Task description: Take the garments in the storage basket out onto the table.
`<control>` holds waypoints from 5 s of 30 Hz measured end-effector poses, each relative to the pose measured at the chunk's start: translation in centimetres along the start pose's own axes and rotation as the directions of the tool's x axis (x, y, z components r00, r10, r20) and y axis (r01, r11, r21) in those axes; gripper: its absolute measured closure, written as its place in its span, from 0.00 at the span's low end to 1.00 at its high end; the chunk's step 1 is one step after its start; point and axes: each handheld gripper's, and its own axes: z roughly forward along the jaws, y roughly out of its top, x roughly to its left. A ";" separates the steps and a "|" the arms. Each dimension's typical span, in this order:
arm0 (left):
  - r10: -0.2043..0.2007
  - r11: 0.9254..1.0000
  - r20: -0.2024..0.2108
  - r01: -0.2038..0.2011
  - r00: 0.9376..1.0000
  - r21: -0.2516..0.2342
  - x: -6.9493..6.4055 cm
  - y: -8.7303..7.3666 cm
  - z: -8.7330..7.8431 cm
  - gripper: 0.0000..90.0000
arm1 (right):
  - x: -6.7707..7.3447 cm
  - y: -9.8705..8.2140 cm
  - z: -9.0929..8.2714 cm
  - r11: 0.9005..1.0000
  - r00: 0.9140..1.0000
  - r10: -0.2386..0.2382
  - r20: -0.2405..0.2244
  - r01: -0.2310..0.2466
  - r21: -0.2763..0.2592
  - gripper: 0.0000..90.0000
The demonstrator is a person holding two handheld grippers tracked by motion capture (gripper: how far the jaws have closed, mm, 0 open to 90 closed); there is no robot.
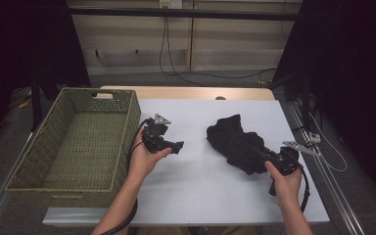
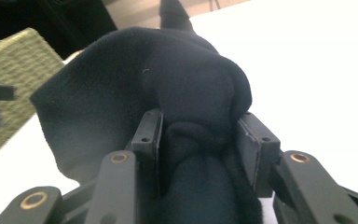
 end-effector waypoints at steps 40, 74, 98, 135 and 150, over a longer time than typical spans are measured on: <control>0.015 1.000 0.010 -0.015 1.000 0.009 -0.4 0.1 0.1 0.09 | 0.9 0.3 -0.2 0.989 0.990 -0.136 -0.023 0.137 0.061 0.89; 0.026 0.999 0.021 -0.027 0.999 0.017 -0.9 0.2 0.7 0.09 | 0.8 1.0 -1.3 0.998 0.998 -0.054 0.014 0.054 0.022 0.27; 0.033 0.999 0.027 -0.033 0.999 0.012 -1.2 0.5 1.0 0.09 | 5.0 -2.4 2.0 0.968 0.949 0.014 -0.316 0.066 0.242 0.84; 0.021 1.000 0.043 -0.021 0.999 0.005 -1.1 0.6 1.2 0.09 | 4.3 1.7 5.6 0.944 0.969 -0.242 -0.041 0.246 0.222 0.32; 0.005 1.000 0.040 -0.004 0.999 -0.022 -0.7 0.8 0.4 0.09 | 8.8 -2.6 5.8 0.890 0.912 -0.156 -0.380 0.296 0.347 0.84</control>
